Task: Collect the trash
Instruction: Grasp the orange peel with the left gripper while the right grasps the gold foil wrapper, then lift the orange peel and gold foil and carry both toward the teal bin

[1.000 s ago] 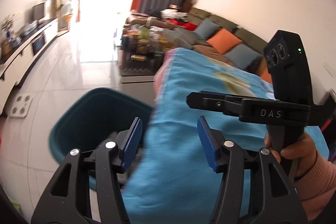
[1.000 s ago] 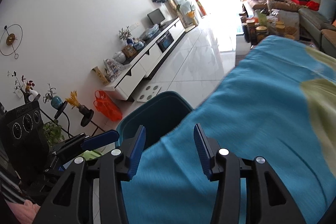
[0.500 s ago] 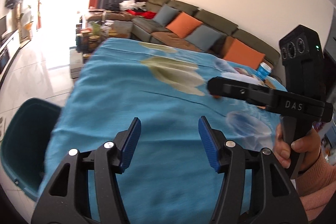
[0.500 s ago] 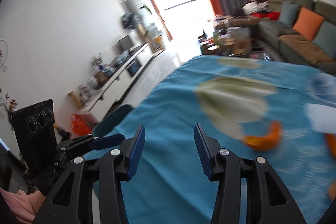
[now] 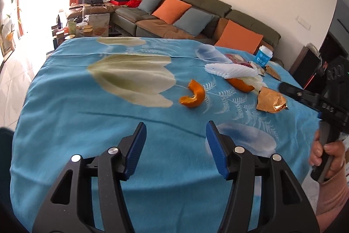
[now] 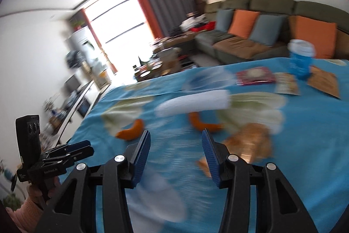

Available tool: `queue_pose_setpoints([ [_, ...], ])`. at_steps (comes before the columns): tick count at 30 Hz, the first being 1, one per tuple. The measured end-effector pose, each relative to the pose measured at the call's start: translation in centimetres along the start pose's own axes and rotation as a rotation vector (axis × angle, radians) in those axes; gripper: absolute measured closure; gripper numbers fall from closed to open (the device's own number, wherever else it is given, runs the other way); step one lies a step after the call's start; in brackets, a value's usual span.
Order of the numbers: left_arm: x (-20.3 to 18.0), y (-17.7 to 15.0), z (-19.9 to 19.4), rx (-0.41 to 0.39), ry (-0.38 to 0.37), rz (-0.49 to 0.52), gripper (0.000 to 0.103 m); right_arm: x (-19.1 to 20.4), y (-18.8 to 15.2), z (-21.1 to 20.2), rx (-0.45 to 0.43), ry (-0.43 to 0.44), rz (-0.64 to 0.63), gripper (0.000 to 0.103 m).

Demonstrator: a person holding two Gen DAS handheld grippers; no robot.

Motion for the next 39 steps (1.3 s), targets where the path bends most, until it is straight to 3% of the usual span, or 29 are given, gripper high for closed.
queue_pose_setpoints([
  [6, -1.2, 1.6, 3.1, 0.046, 0.0, 0.013, 0.047, -5.1, -0.8, -1.2, -0.006, -0.088, 0.087, 0.05],
  [18, -1.6, 2.8, 7.1, 0.115, -0.011, -0.013, 0.049, -7.1, -1.7, 0.0, 0.043, -0.077, 0.152, 0.048],
  [22, -1.7, 3.3, 7.8, 0.116, -0.013, -0.023, 0.05, -7.5, -2.0, 0.1, 0.052, -0.058, 0.174, 0.055],
  [27, -1.8, 3.4, 8.2, 0.12, -0.013, -0.023, 0.066, -7.8, -2.2, 0.1, 0.061, -0.034, 0.19, 0.07],
  [32, -1.9, 3.4, 8.2, 0.111, -0.009, -0.015, 0.071, -7.4, -2.2, 0.1, 0.063, -0.022, 0.181, 0.084],
  [39, -2.7, 3.1, 7.8, 0.091, 0.006, 0.019, 0.081, -7.2, -2.1, -0.4, 0.05, -0.01, 0.177, 0.09],
])
Point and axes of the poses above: each gripper's, at about its wrist camera, not at the fingertips, and z roughly the way its jaws point, x to its left, y to its top, the point moved 3 cm from there along z, roughly the way its jaws point, and after that the axes turned 2 degrees about z, right-handed, at the moved point
